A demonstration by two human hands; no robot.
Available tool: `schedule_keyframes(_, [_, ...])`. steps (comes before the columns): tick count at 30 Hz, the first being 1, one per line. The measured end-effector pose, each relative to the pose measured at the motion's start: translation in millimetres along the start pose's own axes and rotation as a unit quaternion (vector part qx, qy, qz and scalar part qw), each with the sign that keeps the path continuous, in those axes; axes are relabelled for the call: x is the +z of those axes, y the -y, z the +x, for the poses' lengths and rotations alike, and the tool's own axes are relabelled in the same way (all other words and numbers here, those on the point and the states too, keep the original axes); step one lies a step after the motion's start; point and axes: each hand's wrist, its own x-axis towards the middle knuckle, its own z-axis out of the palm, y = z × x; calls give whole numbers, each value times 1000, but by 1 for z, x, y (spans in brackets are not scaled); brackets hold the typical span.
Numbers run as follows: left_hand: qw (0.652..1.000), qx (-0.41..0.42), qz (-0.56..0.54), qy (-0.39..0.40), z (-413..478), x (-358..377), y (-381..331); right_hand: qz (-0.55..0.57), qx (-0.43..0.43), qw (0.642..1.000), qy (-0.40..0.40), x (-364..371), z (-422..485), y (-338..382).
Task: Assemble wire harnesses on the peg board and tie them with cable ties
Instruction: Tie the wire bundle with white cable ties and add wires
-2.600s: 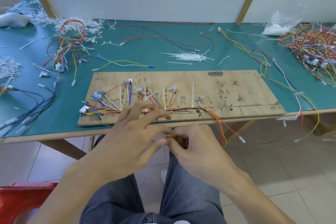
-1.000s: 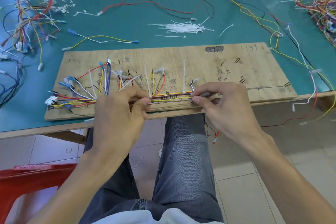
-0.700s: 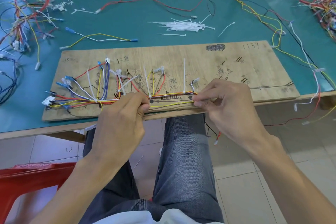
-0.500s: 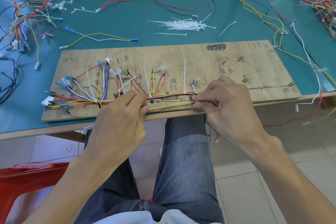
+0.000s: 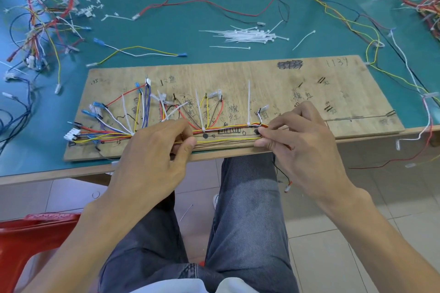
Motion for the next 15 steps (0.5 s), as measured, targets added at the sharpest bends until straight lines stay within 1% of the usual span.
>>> schedule_keyframes(3, [1000, -7, -21, -4, -1, 0, 2, -30, -10, 999, 1, 0, 0, 4])
schedule_keyframes(6, [999, -25, -18, -14, -1, 2, -1, -45, -23, 999, 5, -2, 2, 8])
schedule_keyframes(9, [998, -60, -8, -23, 0, 5, -4, -34, -27, 999, 28, -5, 4, 10])
schedule_keyframes(11, [997, -75, -13, -24, 1, 6, -5, -8, -10, 998, 60, -10, 7, 10])
schedule_keyframes(13, [996, -79, -14, -24, 1, 6, -5, 51, 18, 996, 76, -19, 19, 9])
schedule_keyframes(15, [996, -80, -9, -22, 1, 6, -5, 138, 91, 984, 59, -27, 48, 5])
